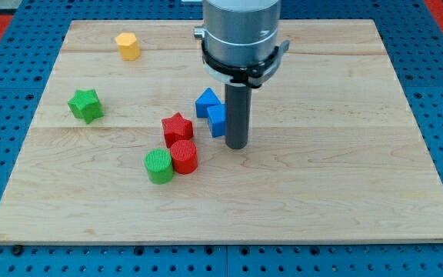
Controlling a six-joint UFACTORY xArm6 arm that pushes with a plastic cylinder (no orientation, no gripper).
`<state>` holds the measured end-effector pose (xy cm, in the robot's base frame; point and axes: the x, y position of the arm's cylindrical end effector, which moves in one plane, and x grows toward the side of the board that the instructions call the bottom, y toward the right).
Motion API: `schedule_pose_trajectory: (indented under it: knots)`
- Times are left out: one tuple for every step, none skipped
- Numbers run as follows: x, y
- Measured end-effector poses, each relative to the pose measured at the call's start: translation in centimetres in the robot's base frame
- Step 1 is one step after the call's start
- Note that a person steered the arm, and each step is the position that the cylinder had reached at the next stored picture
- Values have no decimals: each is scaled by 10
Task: Separate the blue triangle and blue cube from each other
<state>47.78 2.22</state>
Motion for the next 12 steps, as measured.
schedule_pose_trajectory:
  knots:
    - [1,31]
    - [-7,46]
    - [-19,22]
    - [-28,-13]
    - [-35,-36]
    - [-45,-51]
    - [-52,-51]
    - [-71,-59]
    - [-87,-61]
    - [-90,-60]
    - [-94,-60]
    - [-102,-65]
